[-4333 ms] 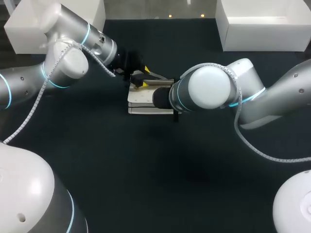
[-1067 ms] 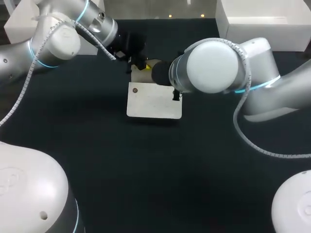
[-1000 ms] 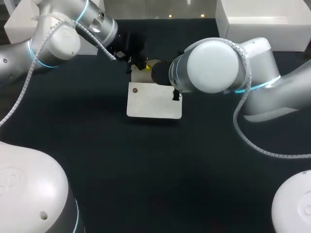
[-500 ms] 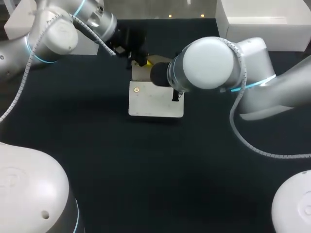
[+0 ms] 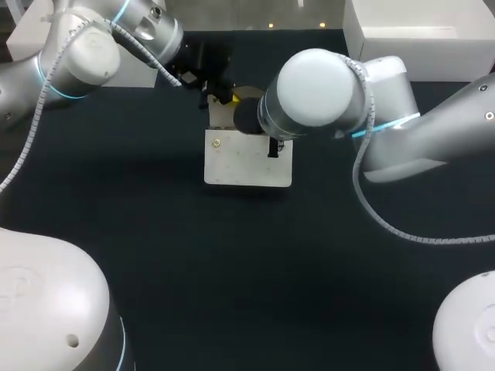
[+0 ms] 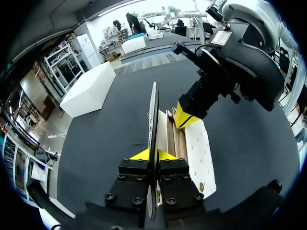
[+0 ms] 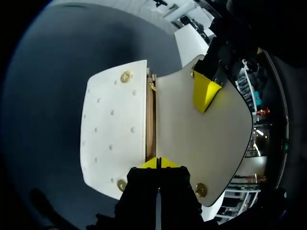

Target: Pick up the bag, open it, inspect its contents, close it, and place it on the opposite side

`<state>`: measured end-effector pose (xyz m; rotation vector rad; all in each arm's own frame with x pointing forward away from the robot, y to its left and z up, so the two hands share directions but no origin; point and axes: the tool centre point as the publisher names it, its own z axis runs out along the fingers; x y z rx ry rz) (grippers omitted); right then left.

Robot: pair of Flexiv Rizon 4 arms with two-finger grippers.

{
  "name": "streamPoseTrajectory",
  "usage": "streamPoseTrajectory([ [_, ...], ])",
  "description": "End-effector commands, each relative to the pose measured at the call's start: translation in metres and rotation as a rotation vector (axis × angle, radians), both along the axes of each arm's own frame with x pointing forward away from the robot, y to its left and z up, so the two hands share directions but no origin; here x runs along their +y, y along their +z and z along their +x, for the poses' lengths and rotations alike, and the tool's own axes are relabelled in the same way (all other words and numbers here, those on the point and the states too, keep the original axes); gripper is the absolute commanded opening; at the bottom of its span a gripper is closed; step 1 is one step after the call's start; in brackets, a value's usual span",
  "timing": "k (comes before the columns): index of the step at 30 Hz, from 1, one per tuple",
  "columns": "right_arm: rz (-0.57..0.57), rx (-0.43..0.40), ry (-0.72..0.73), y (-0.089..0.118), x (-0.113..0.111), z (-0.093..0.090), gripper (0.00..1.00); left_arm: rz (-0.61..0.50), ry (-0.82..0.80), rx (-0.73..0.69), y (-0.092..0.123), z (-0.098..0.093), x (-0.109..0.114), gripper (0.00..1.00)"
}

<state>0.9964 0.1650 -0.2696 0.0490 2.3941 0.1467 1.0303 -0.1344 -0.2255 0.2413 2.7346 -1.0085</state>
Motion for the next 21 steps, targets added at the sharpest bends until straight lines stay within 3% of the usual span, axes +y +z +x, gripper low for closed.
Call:
streamPoseTrajectory([
  [1, -0.010, 0.005, -0.004, -0.004, 0.004, 0.007, 0.00, -0.004, -0.001, 0.002, 0.001, -0.001, 0.002, 0.00],
  [21, -0.039, 0.050, 0.005, -0.024, 0.003, 0.004, 0.00, -0.048, 0.008, 0.019, 0.004, -0.001, 0.007, 0.00],
])
